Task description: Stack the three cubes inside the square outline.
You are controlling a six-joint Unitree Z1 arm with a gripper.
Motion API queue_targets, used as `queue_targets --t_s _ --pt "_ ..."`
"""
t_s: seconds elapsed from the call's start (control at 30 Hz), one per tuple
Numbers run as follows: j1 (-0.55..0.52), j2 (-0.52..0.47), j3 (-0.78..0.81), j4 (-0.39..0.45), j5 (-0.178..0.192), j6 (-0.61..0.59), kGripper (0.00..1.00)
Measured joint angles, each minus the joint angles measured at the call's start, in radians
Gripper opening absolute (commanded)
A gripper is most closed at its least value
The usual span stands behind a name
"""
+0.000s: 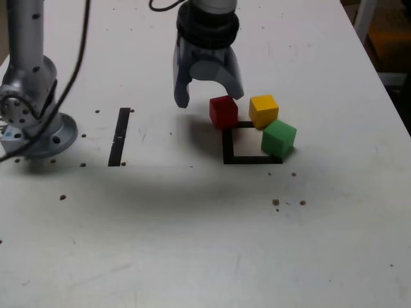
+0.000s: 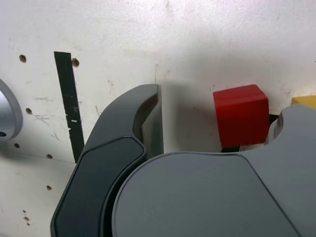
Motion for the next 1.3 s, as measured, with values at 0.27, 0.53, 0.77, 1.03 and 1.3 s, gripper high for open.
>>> queue_targets --t_s 0.27,0.53,0.77,1.03,1.3 --pt "0.004 0.026 -0.037 -0.003 -0.001 0.005 0.84" --pt "0.007 0.05 -0.048 -0.001 -0.008 0.006 0.84" --pt "0.014 0.068 -0.047 0.0 -0.013 0.006 0.83" --pt "0.03 0.091 -0.043 0.0 -0.017 0.013 0.82" --pt "0.035 0.119 -0.047 -0.008 -0.031 0.028 0.82"
